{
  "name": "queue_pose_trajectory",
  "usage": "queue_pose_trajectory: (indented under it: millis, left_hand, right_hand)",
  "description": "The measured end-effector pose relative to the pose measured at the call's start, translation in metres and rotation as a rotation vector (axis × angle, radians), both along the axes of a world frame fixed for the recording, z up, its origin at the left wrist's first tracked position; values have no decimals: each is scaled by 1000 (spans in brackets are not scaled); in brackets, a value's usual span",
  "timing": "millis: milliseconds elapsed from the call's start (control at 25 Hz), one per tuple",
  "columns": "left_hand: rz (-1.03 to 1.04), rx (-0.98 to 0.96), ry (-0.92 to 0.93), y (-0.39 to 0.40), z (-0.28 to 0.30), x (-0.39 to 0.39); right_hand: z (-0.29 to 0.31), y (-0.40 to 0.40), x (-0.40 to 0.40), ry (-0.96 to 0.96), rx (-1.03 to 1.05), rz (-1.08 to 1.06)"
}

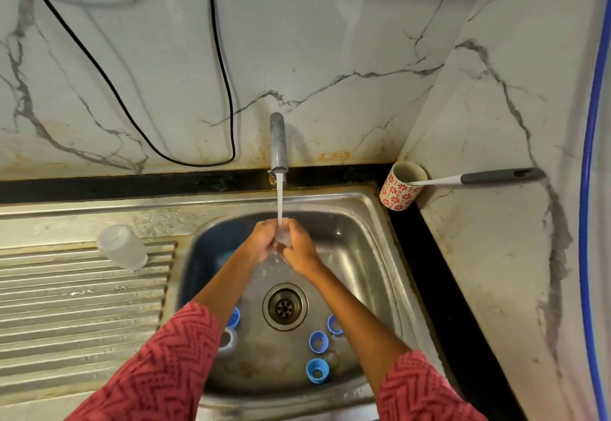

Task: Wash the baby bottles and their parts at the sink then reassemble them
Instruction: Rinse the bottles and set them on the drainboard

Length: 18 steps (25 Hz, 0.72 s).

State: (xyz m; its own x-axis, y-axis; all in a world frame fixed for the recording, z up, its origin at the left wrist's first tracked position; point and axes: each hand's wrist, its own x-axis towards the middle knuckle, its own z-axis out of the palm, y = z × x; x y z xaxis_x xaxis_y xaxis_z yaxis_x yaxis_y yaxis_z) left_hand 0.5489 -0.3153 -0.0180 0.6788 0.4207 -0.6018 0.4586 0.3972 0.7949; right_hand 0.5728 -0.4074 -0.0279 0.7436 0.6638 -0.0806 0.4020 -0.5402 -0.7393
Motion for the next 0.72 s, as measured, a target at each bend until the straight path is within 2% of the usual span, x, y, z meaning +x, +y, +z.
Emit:
queue_pose_trajectory:
  millis: [120,200,280,400,480,560,720]
  left_hand:
    - [2,81,-9,22,14,6]
    - [-6,185,-28,45,25,23]
    - [45,183,-34,65,29,47]
    - [118,174,-108,58,57,59]
    - [145,144,-138,50,57,65]
    - [168,171,-183,44,55,63]
    - [-82,222,-296,34,69,59]
  right_hand:
    - [9,8,9,-122,30,6]
    - [11,11,11,-92,70,-48]
    - [11,14,11,-136,69,-49]
    - [3,11,10,-84,12,15]
    - [3,10,11,-134,3,26]
    - [-3,6,17,-70,71,10]
    - [3,2,19,67,133,-16]
